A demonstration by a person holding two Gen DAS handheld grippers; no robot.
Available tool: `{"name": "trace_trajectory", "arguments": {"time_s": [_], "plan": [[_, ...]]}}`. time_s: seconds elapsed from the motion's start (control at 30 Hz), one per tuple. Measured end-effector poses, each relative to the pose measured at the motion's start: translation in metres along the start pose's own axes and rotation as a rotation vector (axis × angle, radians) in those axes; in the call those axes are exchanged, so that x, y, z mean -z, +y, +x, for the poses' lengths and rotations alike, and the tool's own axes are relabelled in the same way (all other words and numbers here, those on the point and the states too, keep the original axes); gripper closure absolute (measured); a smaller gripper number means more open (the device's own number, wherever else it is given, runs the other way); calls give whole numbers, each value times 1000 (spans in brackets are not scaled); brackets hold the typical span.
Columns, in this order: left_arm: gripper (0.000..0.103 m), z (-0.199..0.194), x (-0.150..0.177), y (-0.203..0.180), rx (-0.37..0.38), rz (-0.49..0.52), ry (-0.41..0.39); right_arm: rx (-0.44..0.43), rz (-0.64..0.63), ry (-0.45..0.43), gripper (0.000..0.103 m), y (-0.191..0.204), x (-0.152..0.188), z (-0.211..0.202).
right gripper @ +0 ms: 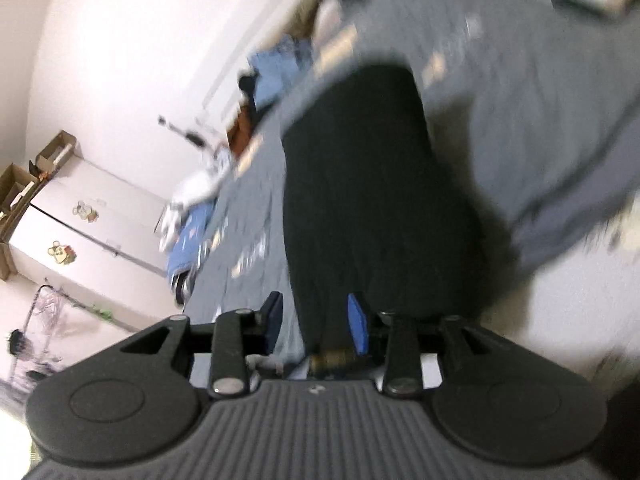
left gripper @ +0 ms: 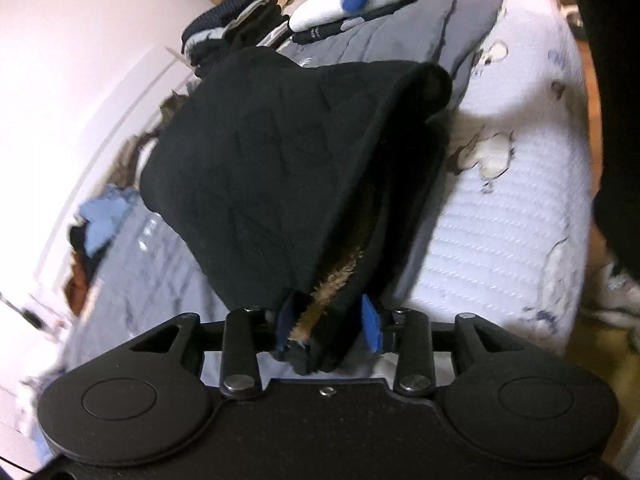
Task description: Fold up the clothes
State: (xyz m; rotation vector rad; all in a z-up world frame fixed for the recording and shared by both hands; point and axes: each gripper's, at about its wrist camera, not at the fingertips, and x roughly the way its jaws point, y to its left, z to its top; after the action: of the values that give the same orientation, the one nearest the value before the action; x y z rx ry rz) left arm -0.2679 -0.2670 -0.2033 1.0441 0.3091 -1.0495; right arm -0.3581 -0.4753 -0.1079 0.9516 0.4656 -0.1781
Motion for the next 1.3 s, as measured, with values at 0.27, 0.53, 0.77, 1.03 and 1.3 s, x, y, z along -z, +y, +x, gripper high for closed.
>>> {"name": "trace_trajectory", "arguments": {"time_s": [0.27, 0.53, 0.77, 1.03, 1.3], "plan": [[65, -33, 5, 33, 152, -222, -77, 64, -167, 28, 59, 4, -30, 65], [65, -42, 7, 92, 82, -511, -173, 175, -69, 155, 60, -31, -4, 90], [66, -5, 6, 117, 300, -792, -97, 189, -62, 185, 60, -35, 1, 84], [67, 24, 27, 122, 360, -928, 53, 274, -59, 169, 63, -49, -3, 72], [67, 25, 30, 122, 347, -959, 58, 396, -137, 188, 55, -55, 3, 72]]}}
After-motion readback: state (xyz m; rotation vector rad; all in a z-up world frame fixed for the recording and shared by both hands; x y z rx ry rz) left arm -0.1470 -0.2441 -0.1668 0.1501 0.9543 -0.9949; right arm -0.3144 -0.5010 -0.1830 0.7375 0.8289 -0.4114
